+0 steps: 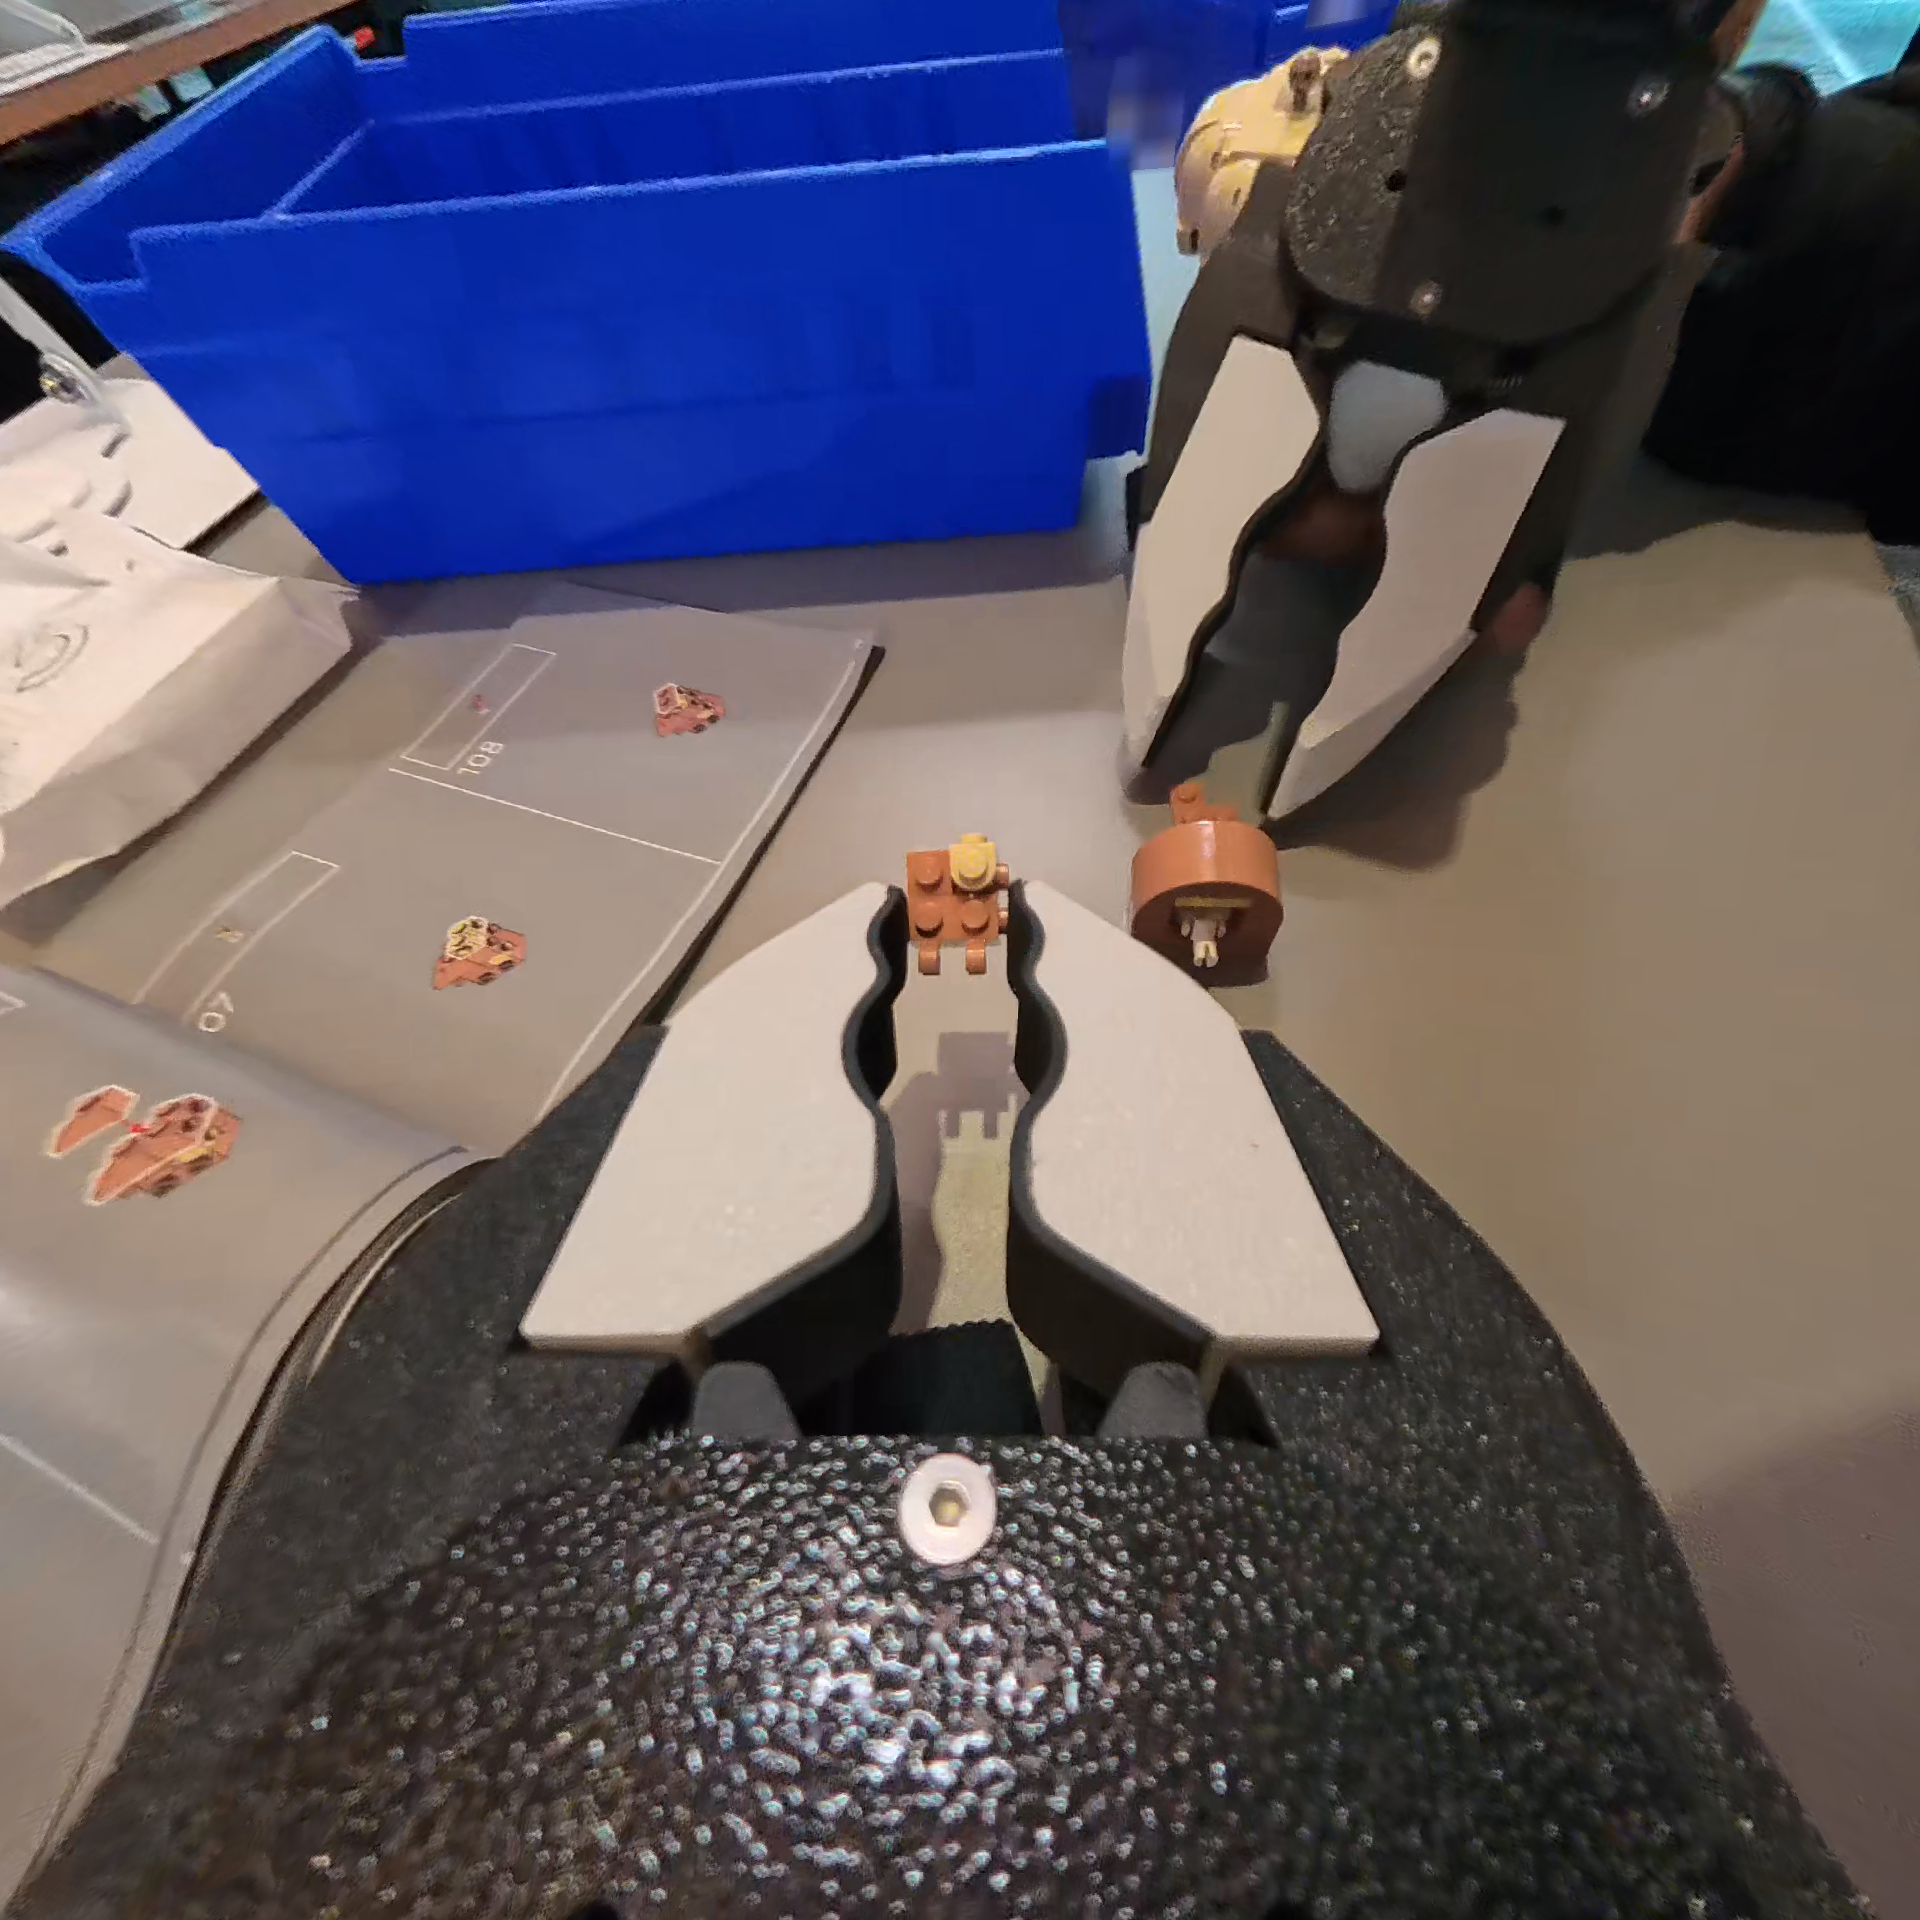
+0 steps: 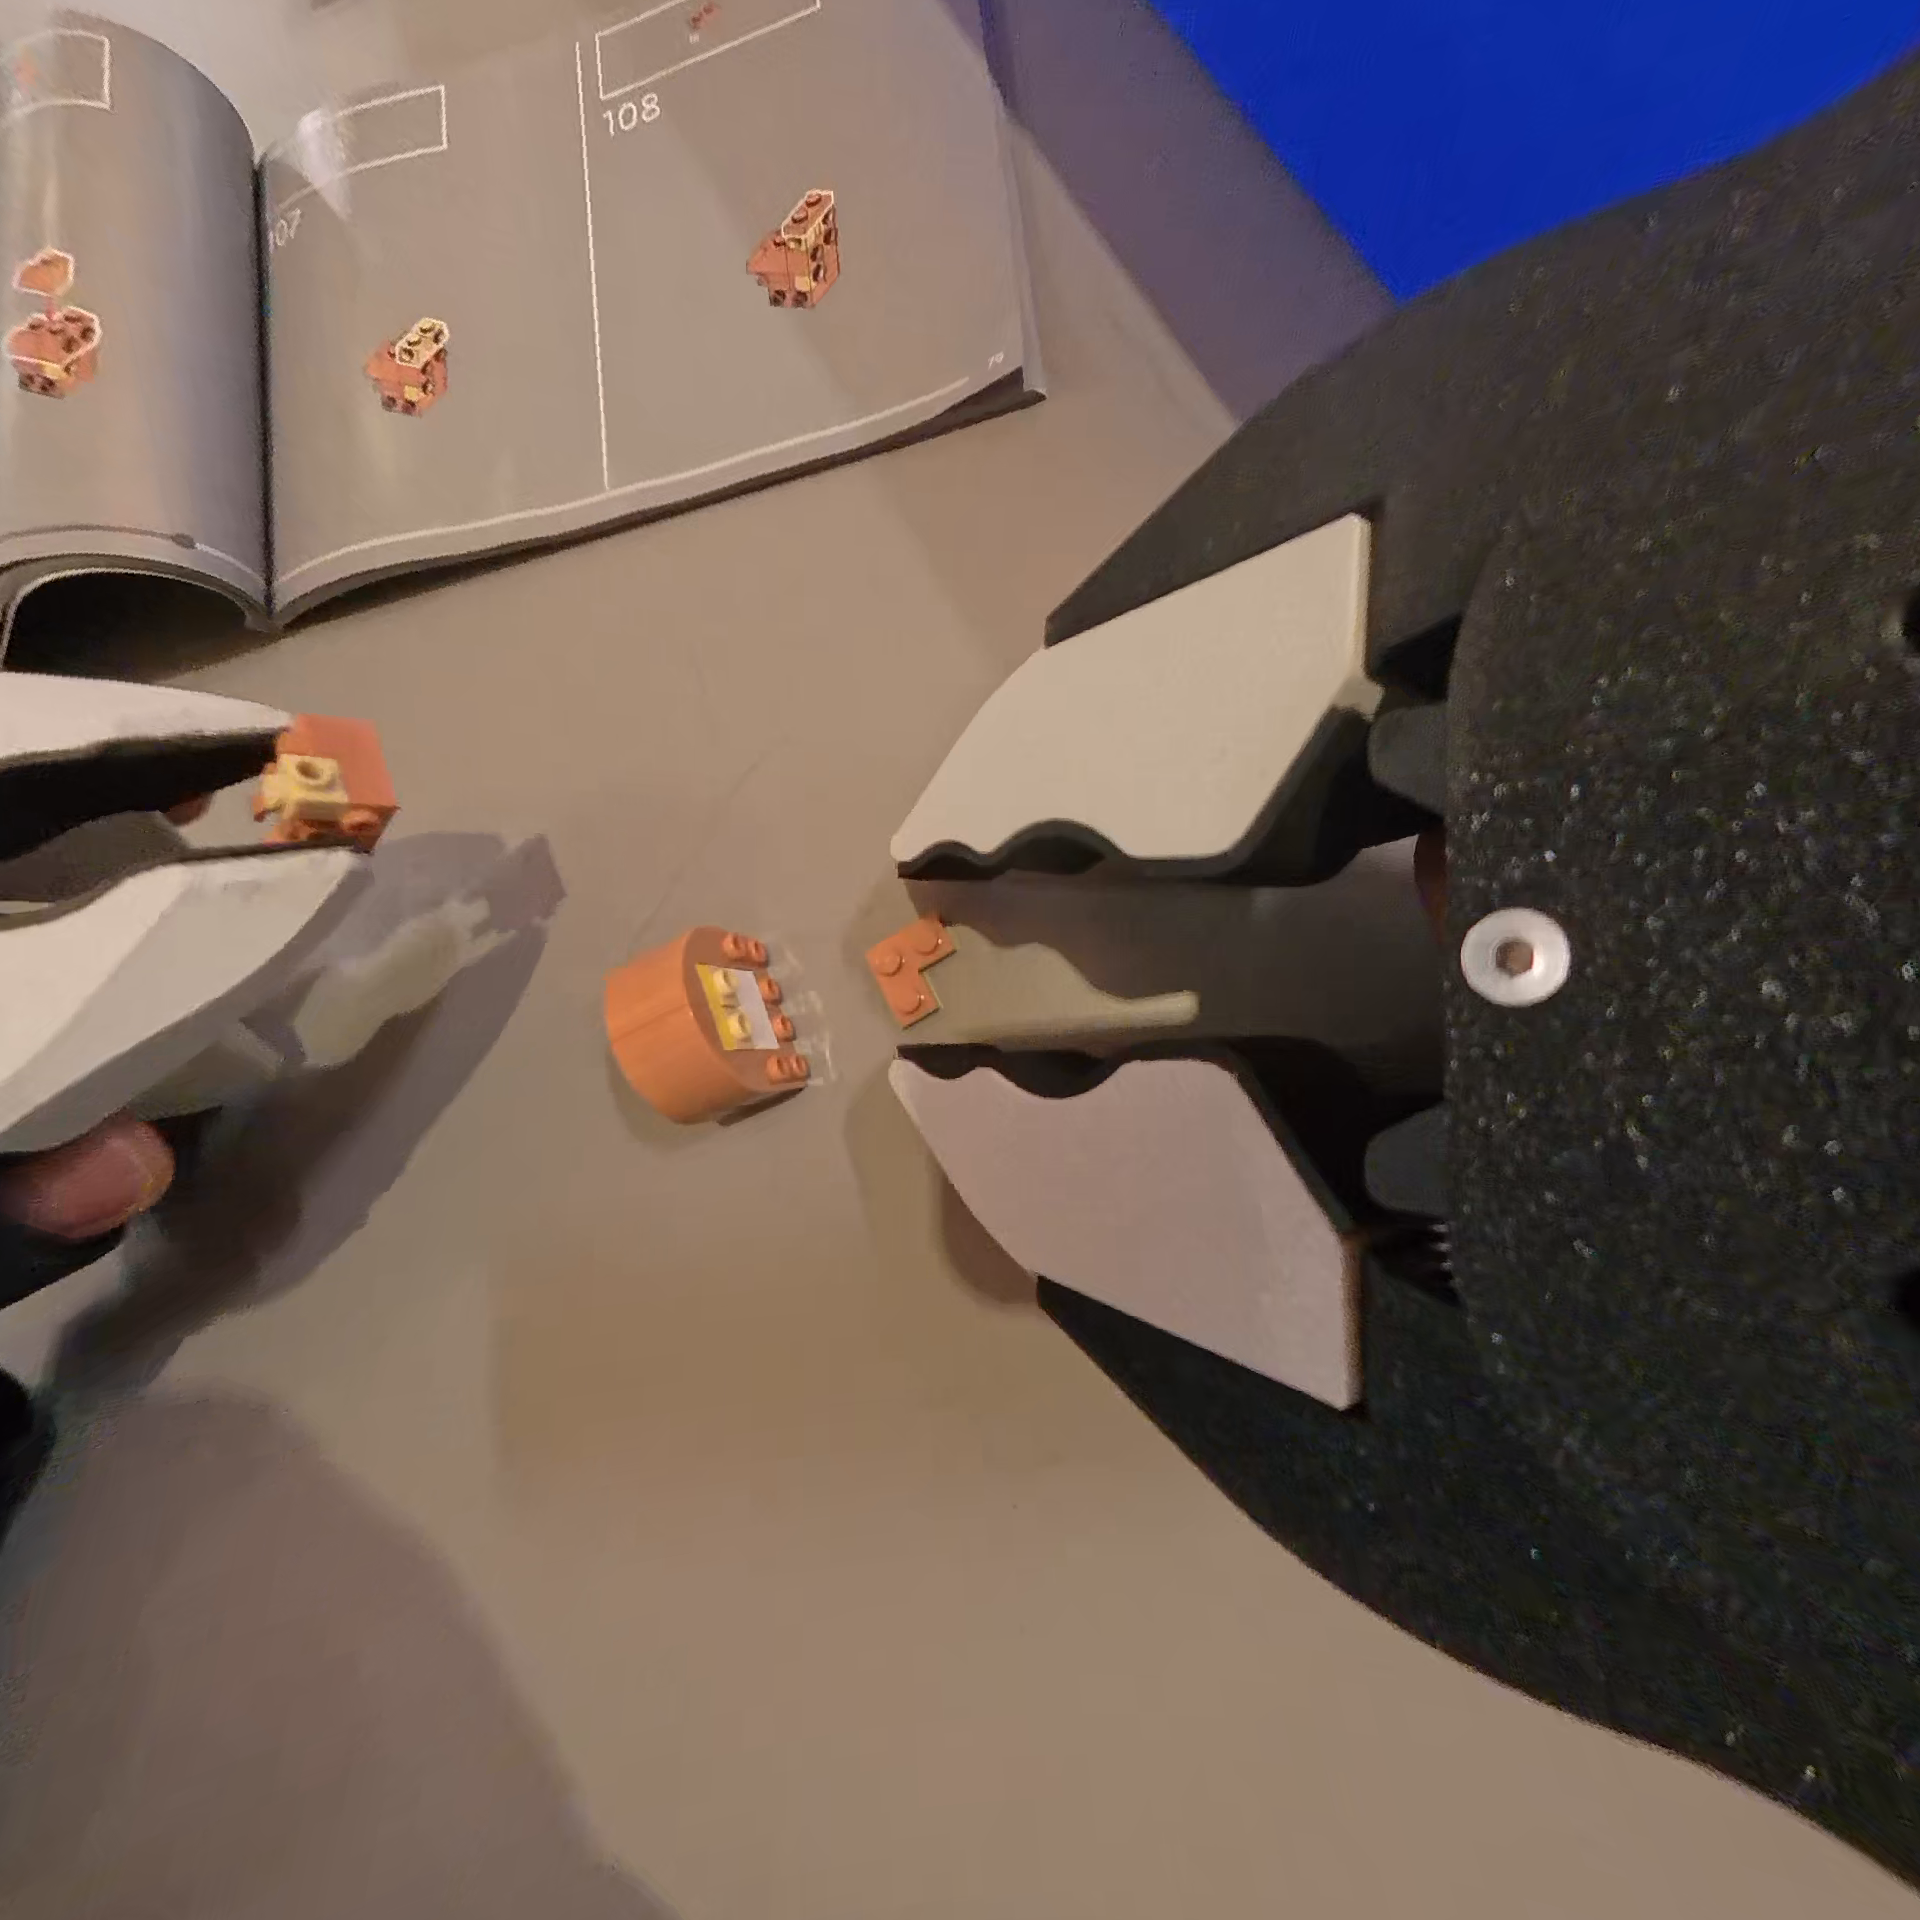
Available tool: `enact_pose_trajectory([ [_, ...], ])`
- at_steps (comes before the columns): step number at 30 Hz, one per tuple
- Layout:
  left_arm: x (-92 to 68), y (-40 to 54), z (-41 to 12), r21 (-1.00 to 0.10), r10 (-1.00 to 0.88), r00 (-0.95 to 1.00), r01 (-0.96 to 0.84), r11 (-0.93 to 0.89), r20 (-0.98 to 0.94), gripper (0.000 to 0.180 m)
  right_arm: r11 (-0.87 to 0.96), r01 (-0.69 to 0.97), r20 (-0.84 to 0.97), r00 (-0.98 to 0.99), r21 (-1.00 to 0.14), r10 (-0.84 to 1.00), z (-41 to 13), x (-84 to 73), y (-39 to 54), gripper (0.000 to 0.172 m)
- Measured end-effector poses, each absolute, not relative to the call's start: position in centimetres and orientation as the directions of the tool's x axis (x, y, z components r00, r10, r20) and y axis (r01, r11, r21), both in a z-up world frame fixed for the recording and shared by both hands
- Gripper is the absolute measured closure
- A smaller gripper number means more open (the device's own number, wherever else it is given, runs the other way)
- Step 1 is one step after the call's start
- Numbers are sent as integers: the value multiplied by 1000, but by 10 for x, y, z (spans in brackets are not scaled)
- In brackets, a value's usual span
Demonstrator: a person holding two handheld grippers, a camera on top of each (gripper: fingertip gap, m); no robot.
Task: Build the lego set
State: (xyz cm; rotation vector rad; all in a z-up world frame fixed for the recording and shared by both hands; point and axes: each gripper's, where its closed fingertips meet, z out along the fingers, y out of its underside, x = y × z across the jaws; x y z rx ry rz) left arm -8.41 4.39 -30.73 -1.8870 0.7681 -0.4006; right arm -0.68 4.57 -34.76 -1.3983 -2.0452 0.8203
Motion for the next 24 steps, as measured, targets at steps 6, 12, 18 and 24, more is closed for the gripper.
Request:
enact_pose_trajectory([
  [6,-87,42,-305,-906,-652,751,-341,-250,-103,163,294,603,78,-357,-742,931,-346,-4,42,141],
  [12,-90,40,-306,-905,-655,749,-343,-253,-101,163,288,590,84,-348,-754,934,-344,-3,43,141],
  [18,-98,38,-307,-902,-645,757,-344,-262,-102,163,290,597,92,-340,-747,936,-345,-4,44,139],
  [24,-100,36,-310,-892,-651,751,-362,-271,-107,163,280,605,82,-334,-745,939,-346,-5,45,137],
])
